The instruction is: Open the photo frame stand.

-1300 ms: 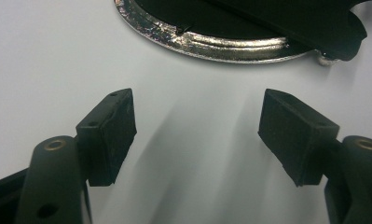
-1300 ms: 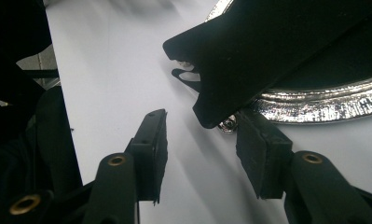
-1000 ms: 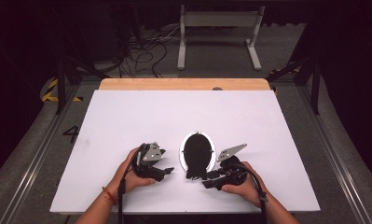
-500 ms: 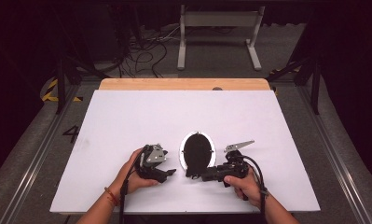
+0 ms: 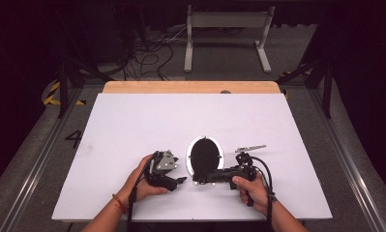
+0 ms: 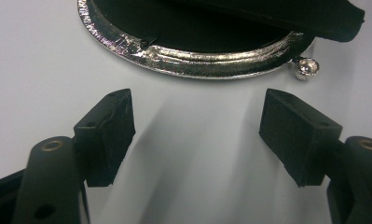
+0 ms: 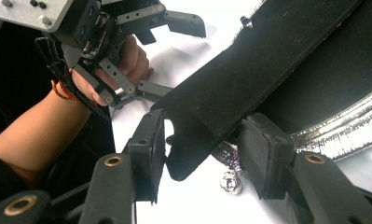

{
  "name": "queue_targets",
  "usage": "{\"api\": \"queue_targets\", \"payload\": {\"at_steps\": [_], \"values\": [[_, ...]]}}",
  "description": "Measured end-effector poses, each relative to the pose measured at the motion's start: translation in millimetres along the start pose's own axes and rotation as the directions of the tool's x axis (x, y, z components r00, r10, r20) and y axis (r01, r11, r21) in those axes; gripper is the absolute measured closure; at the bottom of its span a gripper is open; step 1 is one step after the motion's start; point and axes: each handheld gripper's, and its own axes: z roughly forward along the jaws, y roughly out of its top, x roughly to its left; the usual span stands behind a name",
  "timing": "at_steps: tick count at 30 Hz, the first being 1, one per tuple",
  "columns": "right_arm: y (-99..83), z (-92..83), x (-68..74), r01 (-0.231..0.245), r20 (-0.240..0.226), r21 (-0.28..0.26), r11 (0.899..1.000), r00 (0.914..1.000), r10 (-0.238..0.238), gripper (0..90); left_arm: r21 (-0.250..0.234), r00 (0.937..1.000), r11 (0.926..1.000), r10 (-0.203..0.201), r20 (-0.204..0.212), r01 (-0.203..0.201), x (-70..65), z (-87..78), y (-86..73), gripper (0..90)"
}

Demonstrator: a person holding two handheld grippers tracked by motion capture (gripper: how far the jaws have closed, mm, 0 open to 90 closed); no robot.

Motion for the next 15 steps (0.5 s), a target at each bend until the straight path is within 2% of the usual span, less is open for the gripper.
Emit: {"api": "queue_targets", "payload": {"at_steps": [4,9,15], "values": [[-0.2,0.1,-2.0,-0.033,-0.015,-0.025,0.999,0.9994,0.033,51.9,0.0,1.0,1.0,-0.002,0.001,0.002,0.1,0.2,-0.1,26.6],[-0.1,3.8,-0.5,-0.031,0.007,-0.038,0.999,0.9995,0.032,53.6,-0.001,0.9999,0.9999,-0.011,0.002,0.011,0.9,1.1,-0.1,25.2],[-0.5,4.6,-0.5,-0.029,0.008,-0.04,0.999,0.9995,0.029,54.5,-0.002,0.9999,0.9999,-0.013,0.006,0.013,1.3,1.4,-0.2,25.0]]}}
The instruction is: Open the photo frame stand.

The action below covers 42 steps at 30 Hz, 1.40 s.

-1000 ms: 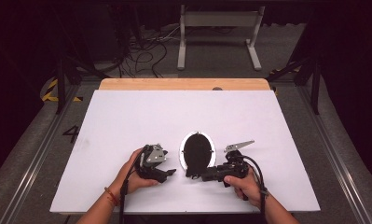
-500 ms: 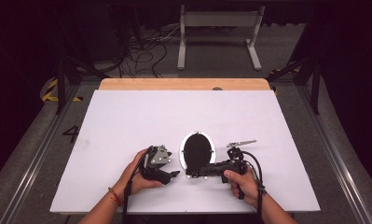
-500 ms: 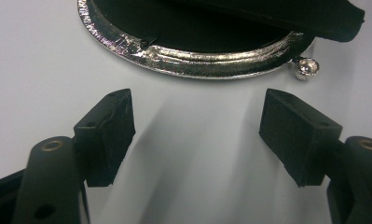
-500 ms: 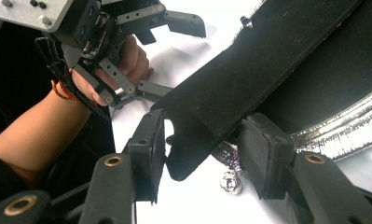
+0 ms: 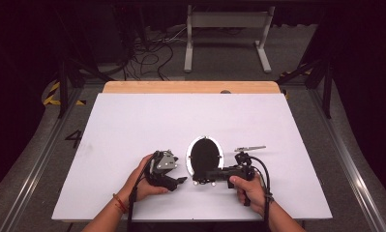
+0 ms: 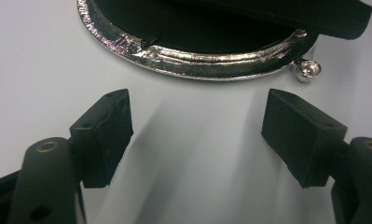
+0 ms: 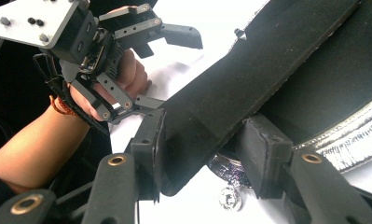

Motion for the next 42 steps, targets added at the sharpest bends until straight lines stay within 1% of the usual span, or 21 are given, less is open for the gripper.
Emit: {"api": "queue_targets", "payload": {"at_steps": [5,6,10,11,16,17,19,21,23,25,26,27,29,33,34,35,36,37,40,41,42], "values": [[-0.3,0.3,0.8,0.038,0.007,0.004,0.999,0.9992,-0.038,55.2,-0.005,1.0,1.0,-0.008,0.002,0.008,1.0,0.2,-0.1,24.9],[-0.4,0.3,1.1,0.041,0.009,0.004,0.999,0.9991,-0.041,55.3,-0.003,0.9999,0.9999,-0.016,0.001,0.016,1.4,0.1,-0.3,24.9],[-0.6,0.6,1.3,0.053,0.009,0.002,0.999,0.9985,-0.053,55.6,-0.029,0.999,0.9986,-0.043,0.013,0.044,3.3,-1.6,-0.4,24.9],[-0.2,0.6,1.7,0.067,0.013,0.008,0.998,0.9977,-0.067,55.8,-0.038,0.9985,0.9978,-0.054,0.003,0.054,5.0,-4.1,-0.5,24.9],[-0.2,1.0,3.3,0.089,0.024,0.011,0.996,0.9957,-0.089,56.0,-0.043,0.9978,0.9969,-0.066,-0.007,0.065,7.8,-6.8,-1.6,25.0],[-0.1,1.0,3.9,0.091,0.026,0.012,0.996,0.9954,-0.092,56.0,-0.047,0.998,0.997,-0.063,-0.011,0.062,8.3,-6.6,-1.5,25.1],[-0.1,1.0,5.1,0.101,0.032,0.015,0.995,0.9943,-0.102,56.1,-0.053,0.9977,0.9963,-0.067,0.013,0.068,7.8,-6.7,-0.7,26.2],[-0.1,0.9,5.4,0.108,0.032,0.017,0.994,0.9935,-0.109,56.0,-0.055,0.9975,0.9961,-0.068,0.02,0.069,6.7,-6.7,-0.1,28.2],[0.0,1.1,6.4,0.119,0.039,0.019,0.993,0.9921,-0.12,56.1,-0.058,0.9983,0.997,-0.049,0.032,0.051,2.7,-6.4,2.1,28.8],[-0.1,1.0,7.1,0.132,0.04,0.021,0.991,0.9904,-0.133,56.1,-0.052,0.9987,0.9978,-0.04,0.032,0.041,1.0,-6.4,3.1,30.8],[-0.2,1.2,8.1,0.147,0.047,0.021,0.989,0.9879,-0.148,56.1,-0.052,0.9987,0.9977,-0.042,0.028,0.043,0.9,-5.5,3.4,30.7],[-0.2,1.2,8.1,0.147,0.047,0.021,0.989,0.9879,-0.148,56.1,-0.052,0.9987,0.9977,-0.042,0.028,0.043,0.9,-5.5,3.4,30.0],[-0.2,1.2,9.9,0.168,0.054,0.025,0.986,0.9842,-0.169,56.1,-0.053,0.9982,0.9969,-0.058,0.013,0.059,3.4,-5.4,2.6,28.9],[-0.1,1.6,13.6,0.21,0.069,0.032,0.977,0.9749,-0.212,56.0,-0.069,0.9952,0.9928,-0.097,0.014,0.098,9.4,-5.4,1.4,27.4],[-0.1,1.6,13.6,0.21,0.069,0.032,0.977,0.9749,-0.212,56.0,-0.069,0.9952,0.9928,-0.097,0.014,0.098,9.4,-5.4,1.4,27.3],[0.1,1.7,15.6,0.235,0.075,0.04,0.971,0.9686,-0.237,56.0,-0.081,0.9919,0.9886,-0.126,0.018,0.127,13.9,-3.3,1.9,26.9],[0.1,1.7,15.6,0.235,0.075,0.04,0.971,0.9686,-0.237,56.0,-0.081,0.9919,0.9886,-0.126,0.018,0.127,13.9,-3.3,1.9,26.7],[0.0,1.9,16.6,0.245,0.079,0.042,0.969,0.9655,-0.248,56.0,-0.088,0.9905,0.9867,-0.136,0.02,0.137,15.6,-2.5,2.6,26.7],[-0.4,2.0,19.6,0.279,0.09,0.046,0.959,0.9551,-0.282,55.9,-0.09,0.9837,0.9802,-0.173,0.05,0.176,19.1,2.3,7.1,24.9],[-0.7,2.1,20.1,0.293,0.09,0.045,0.955,0.9511,-0.296,56.0,-0.091,0.9834,0.98,-0.173,0.055,0.177,20.2,3.3,8.1,24.6],[-1.0,2.1,20.7,0.299,0.092,0.046,0.953,0.9489,-0.302,55.9,-0.093,0.98,0.9769,-0.186,0.07,0.192,20.5,5.5,10.2,24.4]]}}
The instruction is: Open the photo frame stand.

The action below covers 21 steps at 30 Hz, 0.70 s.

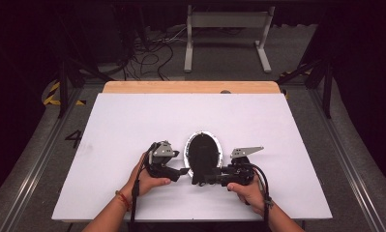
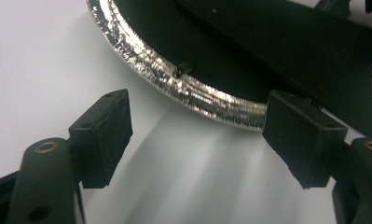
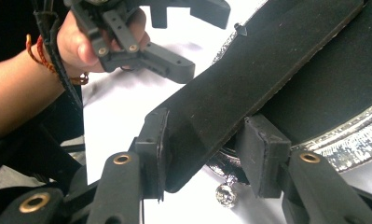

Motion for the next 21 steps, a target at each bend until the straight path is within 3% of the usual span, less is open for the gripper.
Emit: {"api": "queue_targets", "payload": {"at_steps": [3,9,15,21], "values": [[-0.4,-0.2,2.9,0.04,0.01,-0.001,0.999,0.9991,-0.04,55.9,0.013,1.0,0.9999,-0.005,-0.001,0.005,-0.6,5.8,3.7,24.5],[-0.5,-0.5,5.0,0.078,0.017,0.002,0.997,0.9968,-0.078,55.6,0.0,0.9983,0.9995,-0.032,0.049,0.032,1.8,6.6,4.5,26.7],[-0.6,-0.5,8.4,0.135,0.027,0.003,0.991,0.9904,-0.135,55.6,0.01,0.9941,0.9982,-0.06,0.09,0.059,6.4,7.2,2.5,23.2],[-1.8,-1.0,9.4,0.171,0.028,-0.002,0.985,0.9849,-0.171,55.5,0.007,0.9943,1.0,-0.004,0.107,0.003,3.3,3.6,4.3,32.9]]}}
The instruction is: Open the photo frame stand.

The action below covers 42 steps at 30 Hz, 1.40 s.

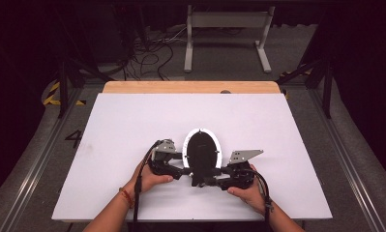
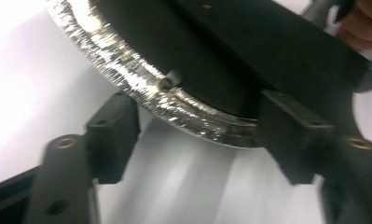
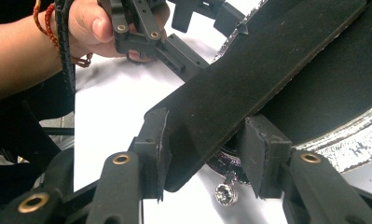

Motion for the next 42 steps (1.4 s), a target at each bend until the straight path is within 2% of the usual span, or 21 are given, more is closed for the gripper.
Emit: {"api": "queue_targets", "payload": {"at_steps": [1,4,7,8,12,15,16,21,24,28,30,33,35,36,39,42], "values": [[0.0,-0.2,0.6,0.007,0.003,0.001,1.0,1.0,-0.007,55.4,-0.005,0.9999,0.9999,0.014,-0.007,-0.014,-0.1,-1.1,0.2,33.8],[-0.2,-1.2,1.0,0.021,0.005,0.011,1.0,0.9998,-0.021,55.2,-0.031,0.9996,0.9993,0.02,-0.018,-0.021,0.1,-5.7,0.0,39.7],[-1.8,-2.9,-0.4,0.021,0.008,0.007,1.0,0.9998,-0.021,55.1,-0.044,0.9971,0.9983,0.035,-0.067,-0.038,0.2,-10.2,0.2,50.8],[-1.9,-3.4,-0.9,0.016,0.008,0.006,1.0,0.9998,-0.016,55.1,-0.044,0.9971,0.9983,0.035,-0.067,-0.038,0.2,-10.2,0.2,53.5],[-1.5,-3.7,-0.7,0.024,0.008,0.01,1.0,0.9997,-0.024,55.1,-0.053,0.9975,0.9982,0.024,-0.067,-0.027,0.3,-10.8,-0.1,53.0],[-1.2,-3.7,0.4,0.037,0.013,0.009,0.999,0.9992,-0.037,55.1,-0.057,0.998,0.9979,0.027,-0.057,-0.03,-0.3,-9.5,0.9,48.4],[-0.5,-3.6,2.1,0.051,0.016,0.008,0.999,0.9985,-0.052,55.2,-0.048,0.998,0.9981,0.036,-0.051,-0.038,-1.8,-7.3,1.5,42.7],[0.0,-3.7,5.9,0.094,0.025,0.011,0.995,0.9952,-0.094,55.2,-0.039,0.999,0.9984,0.04,-0.02,-0.041,-2.6,-5.5,1.8,38.0],[-0.1,-3.7,6.7,0.116,0.026,0.009,0.993,0.9929,-0.116,55.3,-0.037,0.9988,0.9981,0.049,-0.009,-0.049,-3.2,-4.3,2.2,37.4],[-0.5,-4.0,5.9,0.119,0.023,0.015,0.993,0.9926,-0.119,55.2,-0.046,0.9985,0.9975,0.055,-0.009,-0.055,-3.8,-7.1,2.3,40.3],[-0.6,-4.5,6.2,0.126,0.027,0.023,0.992,0.9915,-0.127,55.1,-0.05,0.9976,0.9965,0.066,-0.023,-0.067,-4.7,-9.0,3.0,42.5],[-0.7,-5.2,5.7,0.127,0.038,0.026,0.992,0.991,-0.128,55.1,-0.054,0.9941,0.9948,0.082,-0.071,-0.086,-8.2,-11.6,4.3,46.9],[-1.0,-6.4,4.0,0.124,0.048,0.021,0.992,0.991,-0.125,55.1,-0.062,0.9875,0.992,0.102,-0.12,-0.11,-8.8,-13.6,4.9,55.6],[-0.9,-6.8,3.4,0.122,0.05,0.021,0.992,0.9911,-0.123,55.1,-0.064,0.9849,0.9913,0.106,-0.137,-0.115,-9.4,-14.1,5.6,56.1],[-1.0,-6.3,2.1,0.122,0.05,0.019,0.992,0.9912,-0.123,55.1,-0.065,0.9862,0.9922,0.097,-0.134,-0.106,-8.5,-12.7,5.5,55.4],[-0.6,-6.3,2.0,0.13,0.049,0.015,0.991,0.9902,-0.131,55.1,-0.063,0.9897,0.9936,0.086,-0.115,-0.094,-8.4,-11.0,5.2,49.1]]}}
